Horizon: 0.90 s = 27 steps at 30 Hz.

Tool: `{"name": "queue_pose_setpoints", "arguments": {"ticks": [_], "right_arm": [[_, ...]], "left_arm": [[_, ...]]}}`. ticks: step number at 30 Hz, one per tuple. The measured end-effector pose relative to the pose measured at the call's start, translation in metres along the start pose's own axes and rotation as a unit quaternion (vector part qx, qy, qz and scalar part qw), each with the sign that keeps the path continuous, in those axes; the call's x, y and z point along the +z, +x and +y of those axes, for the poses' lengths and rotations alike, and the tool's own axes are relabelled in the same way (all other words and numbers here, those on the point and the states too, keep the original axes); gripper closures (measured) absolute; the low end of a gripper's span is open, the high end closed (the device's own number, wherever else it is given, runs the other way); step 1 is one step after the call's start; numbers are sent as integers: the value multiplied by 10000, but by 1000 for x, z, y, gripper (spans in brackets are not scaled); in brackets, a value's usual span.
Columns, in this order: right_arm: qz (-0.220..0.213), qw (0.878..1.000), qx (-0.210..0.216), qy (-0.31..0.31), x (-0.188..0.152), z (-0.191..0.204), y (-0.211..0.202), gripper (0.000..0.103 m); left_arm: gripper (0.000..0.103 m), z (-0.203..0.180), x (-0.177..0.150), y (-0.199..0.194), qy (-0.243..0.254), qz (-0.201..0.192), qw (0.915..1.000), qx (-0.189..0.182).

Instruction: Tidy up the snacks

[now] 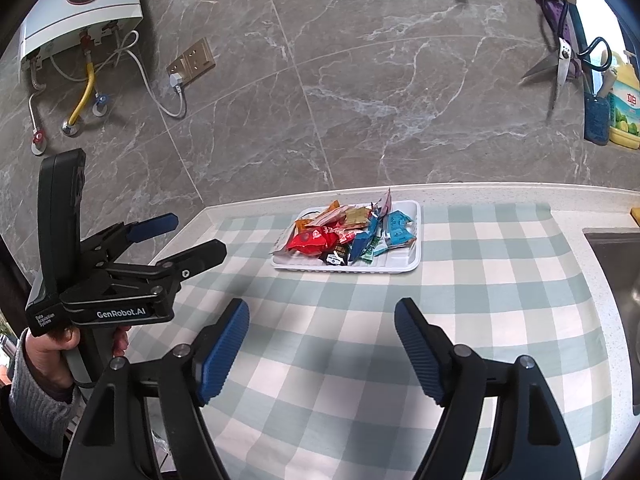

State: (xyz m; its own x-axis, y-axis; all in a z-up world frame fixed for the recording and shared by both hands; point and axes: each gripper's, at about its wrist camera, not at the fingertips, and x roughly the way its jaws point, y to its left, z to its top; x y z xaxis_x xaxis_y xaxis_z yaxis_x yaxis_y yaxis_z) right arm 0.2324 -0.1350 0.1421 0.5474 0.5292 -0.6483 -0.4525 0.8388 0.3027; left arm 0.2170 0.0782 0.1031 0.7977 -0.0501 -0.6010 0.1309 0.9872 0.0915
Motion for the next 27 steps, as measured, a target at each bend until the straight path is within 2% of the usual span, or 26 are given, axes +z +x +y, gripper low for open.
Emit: {"name": "queue_pose_setpoints", "arguments": {"ticks": [4,10,14,22,27], "right_arm": [[-1,10000,0,2,0,1,0,25],[5,10000,15,15,-1,3,0,25],[5,10000,23,21,-3,6,0,25],[30,10000,62,53,-5,12,-1,25],[65,9999,103,-14,-6,21,1,25]], "left_arm": [[1,-3,-2,1,121,5,9997,211],[1,0,-4,-1,12,-45,10000,74],[1,4,-3,-4,-79,-107,9998,171],[1,21,-3,-19,-606,-372,9975,1],[1,37,-10,-21,-831,-320,9960,-97]]}}
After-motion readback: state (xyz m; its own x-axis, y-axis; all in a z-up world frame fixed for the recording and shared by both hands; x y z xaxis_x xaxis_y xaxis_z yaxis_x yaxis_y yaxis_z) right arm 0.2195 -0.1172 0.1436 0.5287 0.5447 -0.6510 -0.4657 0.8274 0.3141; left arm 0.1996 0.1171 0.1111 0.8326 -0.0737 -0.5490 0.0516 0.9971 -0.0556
